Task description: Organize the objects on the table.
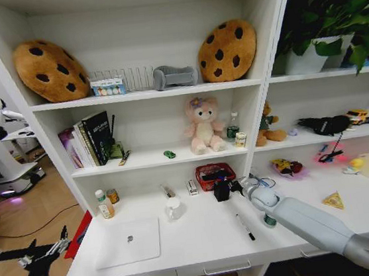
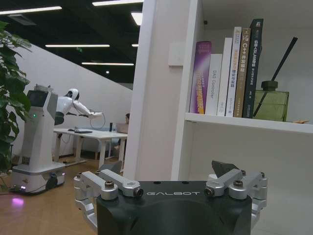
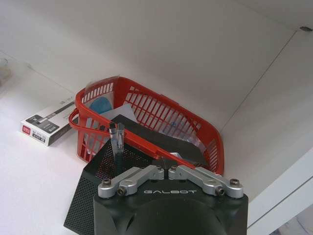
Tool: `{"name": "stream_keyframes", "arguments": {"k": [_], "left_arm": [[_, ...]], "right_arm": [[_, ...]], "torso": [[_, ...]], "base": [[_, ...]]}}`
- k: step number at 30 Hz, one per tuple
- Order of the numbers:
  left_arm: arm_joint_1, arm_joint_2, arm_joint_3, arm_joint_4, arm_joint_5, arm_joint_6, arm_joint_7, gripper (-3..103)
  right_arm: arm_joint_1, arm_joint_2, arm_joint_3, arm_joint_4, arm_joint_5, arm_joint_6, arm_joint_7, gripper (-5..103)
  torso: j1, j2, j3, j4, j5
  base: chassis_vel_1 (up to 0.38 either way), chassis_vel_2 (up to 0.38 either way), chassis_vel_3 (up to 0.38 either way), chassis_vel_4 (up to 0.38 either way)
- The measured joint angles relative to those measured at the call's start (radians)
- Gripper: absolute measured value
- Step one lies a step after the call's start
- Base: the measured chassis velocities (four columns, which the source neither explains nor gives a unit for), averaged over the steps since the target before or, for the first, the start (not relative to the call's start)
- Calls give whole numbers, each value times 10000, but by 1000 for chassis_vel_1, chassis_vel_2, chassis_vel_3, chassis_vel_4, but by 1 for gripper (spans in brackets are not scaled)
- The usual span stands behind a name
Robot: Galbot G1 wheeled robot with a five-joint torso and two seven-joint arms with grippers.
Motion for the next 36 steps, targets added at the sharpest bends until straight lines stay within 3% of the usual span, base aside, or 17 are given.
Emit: {"name": "stream_keyframes", "arguments": {"k": [11, 13, 19, 23, 25, 29, 31, 32, 34, 36], "left_arm": [[180, -44, -90, -79, 2, -63, 16, 100], [179, -44, -91, -84, 2, -64, 15, 100], [168, -34, -92, -130, 11, -64, 16, 100], [175, -34, -91, -151, 13, -64, 14, 100], [201, -35, -98, -167, 16, -64, 14, 100], [220, -33, -112, -167, 13, -64, 13, 100], [219, -37, -97, -148, 23, -64, 11, 100], [219, -37, -97, -148, 23, -64, 11, 100], [192, -58, 0, -137, 86, -64, 12, 100], [174, -66, 50, -148, 136, -64, 12, 100]], "right_arm": [[-166, -95, 264, 384, 35, 9, 55, -3], [-199, -114, 306, 445, 44, 10, 72, 2], [-490, -331, 664, 964, 158, -37, 159, 28], [-635, -409, 837, 1155, 224, -88, 174, 40], [-1024, -525, 1280, 1587, 473, -217, 255, 51], [-1464, -626, 1737, 2037, 673, -320, 352, 61], [-2276, -772, 2446, 2622, 792, -365, 436, 73], [-2276, -772, 2446, 2622, 792, -365, 436, 73], [-3217, -819, 3200, 3121, 1141, -480, 594, 84], [-3564, -801, 3497, 3258, 1352, -547, 702, 90]], "torso": [[0, -2, 0, 1, 0], [0, -1, 0, 1, 1], [0, -1, 0, 1, 0], [0, -1, 0, 1, 0], [0, -1, 0, 1, 0], [0, -1, 0, 1, 0], [0, 0, 0, 1, 1], [0, 0, 0, 1, 1], [0, 0, -1, -1, 0], [-1, 1, -1, -2, -1]], "base": [[0, 0, 0, 0], [0, 0, 0, 0], [0, 0, 0, 0], [0, 0, 0, 0], [0, 0, 0, 0], [0, 0, 0, 0], [0, 0, 0, 0], [0, 0, 0, 0], [0, 0, 0, 0], [0, 0, 0, 0]]}}
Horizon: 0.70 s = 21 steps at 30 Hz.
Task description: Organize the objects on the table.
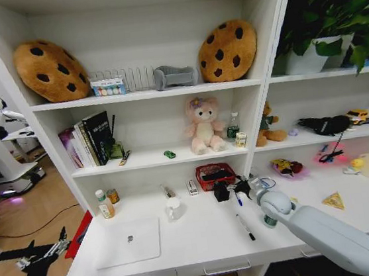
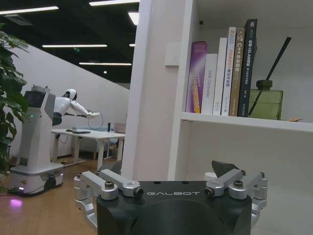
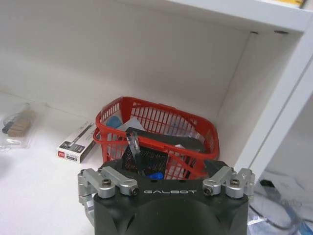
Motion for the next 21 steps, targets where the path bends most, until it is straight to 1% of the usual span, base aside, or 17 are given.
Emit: {"name": "stream_keyframes", "arguments": {"k": [1, 2, 4, 8, 12, 19, 21], "left_arm": [[-12, 0, 23, -9, 22, 0, 0, 100], [-12, 0, 23, -9, 22, 0, 0, 100], [-34, 0, 54, -35, 58, 1, -6, 100], [11, -9, 23, -104, 64, 8, -13, 100], [110, -22, -79, -116, 33, 2, -14, 100], [311, -85, -202, -95, 3, -130, 21, 100], [333, -108, -236, -104, -15, -140, 27, 100]], "right_arm": [[-142, 32, 120, 27, 110, -37, 60, 95], [-142, 32, 120, 27, 110, -37, 60, 95], [-277, 109, 251, -27, 263, -79, 166, 100], [-305, 239, 267, -271, 508, -136, 298, 100], [-311, 304, 217, -420, 490, -136, 315, 100], [-406, 364, 198, -403, 385, -142, 351, 100], [-631, 311, 296, -126, 116, -134, 311, 100]], "torso": [[0, 0, 0, -1, 0], [0, 0, 0, -1, 0], [0, 0, 0, 1, 1], [1, 0, 0, 2, 1], [1, 0, 1, 1, 2], [0, 0, 0, 4, 1], [1, 0, 1, 3, 1]], "base": [[0, 0, 0, 0], [0, 0, 0, 0], [0, 0, 0, 0], [0, 0, 0, 0], [0, 0, 0, 0], [0, 0, 0, 0], [0, 0, 0, 0]]}}
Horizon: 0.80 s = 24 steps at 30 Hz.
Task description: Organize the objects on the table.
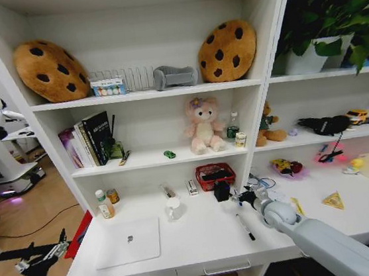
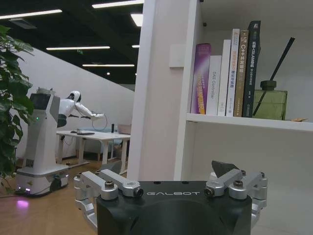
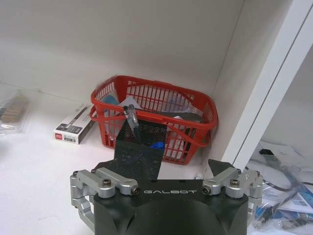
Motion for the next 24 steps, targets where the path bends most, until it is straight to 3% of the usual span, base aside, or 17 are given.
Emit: {"name": "stream_keyframes", "arguments": {"k": [13, 24], "left_arm": [[-20, -70, 42, 22, 8, -42, 11, 100], [52, -69, 72, 13, 21, -99, 24, 100]], "right_arm": [[-1736, -87, 913, 1432, -684, 21, -5, 100], [-3471, 494, 1495, 1425, -1545, 386, -61, 100]], "torso": [[0, 0, 0, -1, -1], [-1, 0, -1, -2, 0]], "base": [[0, 0, 0, 0], [0, 0, 0, 0]]}}
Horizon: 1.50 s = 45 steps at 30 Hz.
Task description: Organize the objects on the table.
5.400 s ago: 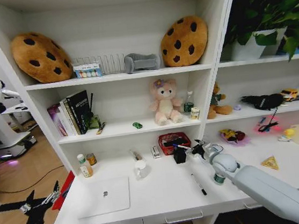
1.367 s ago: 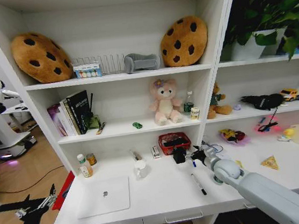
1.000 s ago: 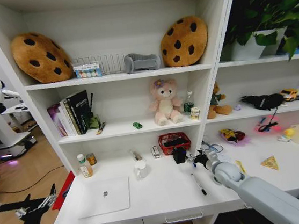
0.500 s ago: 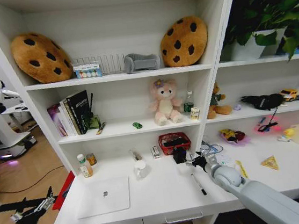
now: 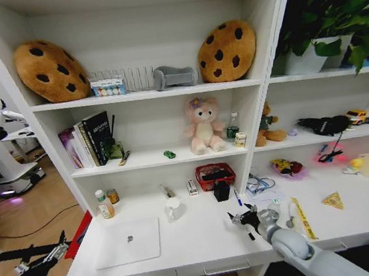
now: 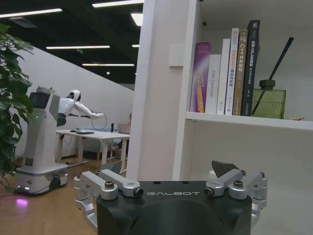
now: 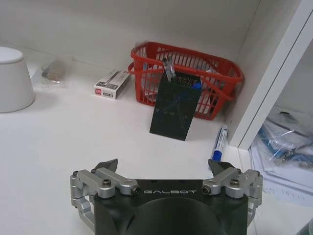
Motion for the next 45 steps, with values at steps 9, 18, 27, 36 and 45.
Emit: {"name": "stream_keyframes", "arguments": {"k": [9, 18, 27, 36, 45], "left_arm": [[152, 2, -73, -5, 1, -120, 22, 100], [173, -26, -80, -25, 35, -132, 24, 100], [167, -66, -43, -40, 113, -132, 25, 100], [167, -87, -55, -30, 127, -132, 21, 100], [141, -89, -53, -20, 150, -125, 17, 100]], "right_arm": [[-324, 295, 5, -215, 280, 3, 119, 100], [-317, 500, 63, -302, 856, -89, 337, 100], [-71, 471, 81, -763, 953, -44, 320, 100], [285, 560, -120, -1320, 1158, -37, 286, 100], [213, 604, -117, -1412, 1142, 23, 238, 100]], "torso": [[0, -2, 1, 0, 0], [2, -2, 1, 1, 0], [2, -2, 1, 0, 0], [2, -2, 1, 1, 0], [1, -1, 0, 1, -1]], "base": [[0, 0, 0, 0], [0, 0, 0, 0], [0, 0, 0, 0], [0, 0, 0, 0], [0, 0, 0, 0]]}}
